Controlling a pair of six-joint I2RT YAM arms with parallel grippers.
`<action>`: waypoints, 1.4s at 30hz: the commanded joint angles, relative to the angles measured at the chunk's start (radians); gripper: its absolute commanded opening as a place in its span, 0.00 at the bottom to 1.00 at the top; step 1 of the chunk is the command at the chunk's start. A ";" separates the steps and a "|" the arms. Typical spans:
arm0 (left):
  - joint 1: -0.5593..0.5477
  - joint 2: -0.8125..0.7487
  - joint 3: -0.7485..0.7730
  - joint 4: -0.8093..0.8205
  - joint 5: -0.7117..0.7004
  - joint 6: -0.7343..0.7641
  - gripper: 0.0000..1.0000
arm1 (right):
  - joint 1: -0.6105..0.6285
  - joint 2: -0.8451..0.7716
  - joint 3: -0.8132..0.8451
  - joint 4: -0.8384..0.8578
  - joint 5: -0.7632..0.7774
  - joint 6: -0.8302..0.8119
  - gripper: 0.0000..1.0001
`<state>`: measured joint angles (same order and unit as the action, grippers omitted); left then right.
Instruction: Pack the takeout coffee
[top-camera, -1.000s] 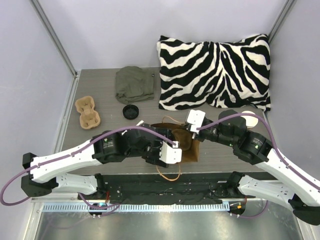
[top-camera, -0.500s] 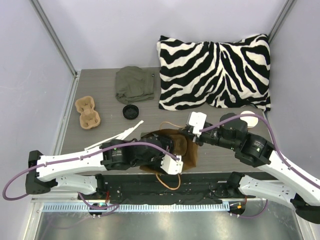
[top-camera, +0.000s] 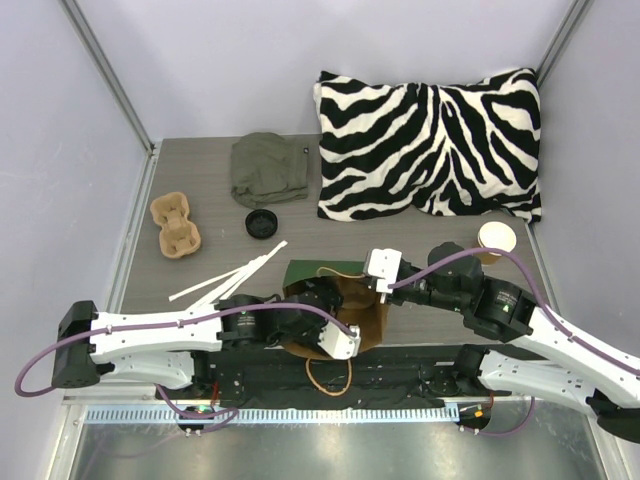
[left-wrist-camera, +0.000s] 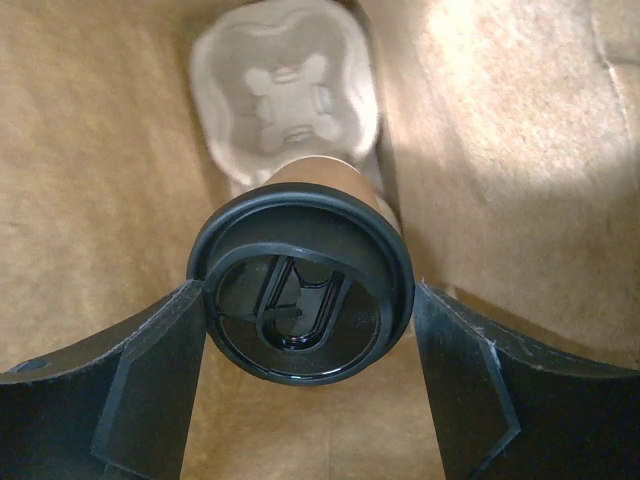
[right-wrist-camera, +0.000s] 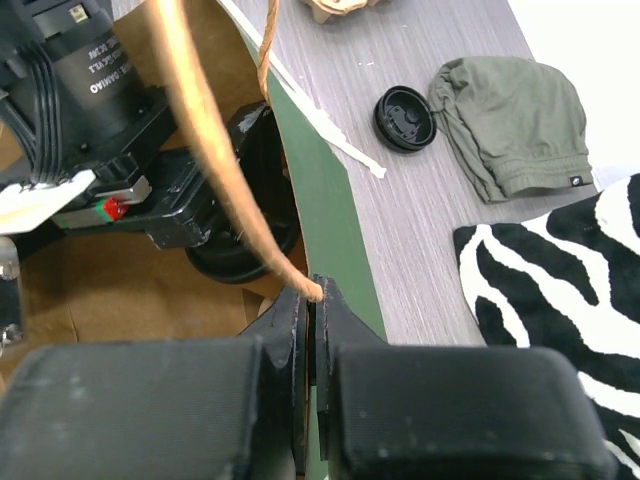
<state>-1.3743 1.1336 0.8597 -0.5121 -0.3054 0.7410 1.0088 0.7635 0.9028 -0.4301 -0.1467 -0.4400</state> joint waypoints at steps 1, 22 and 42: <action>-0.005 -0.029 0.013 0.122 -0.024 0.018 0.76 | 0.005 -0.012 0.004 0.097 0.025 0.030 0.01; -0.005 0.100 0.096 0.188 0.006 0.064 0.77 | 0.004 0.016 0.010 0.119 0.004 0.093 0.01; 0.038 0.195 0.185 0.109 0.081 0.202 0.77 | 0.004 0.026 0.015 0.129 -0.025 0.124 0.01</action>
<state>-1.3476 1.3090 0.9905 -0.3981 -0.2390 0.8780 1.0100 0.7933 0.8993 -0.3733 -0.1387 -0.3405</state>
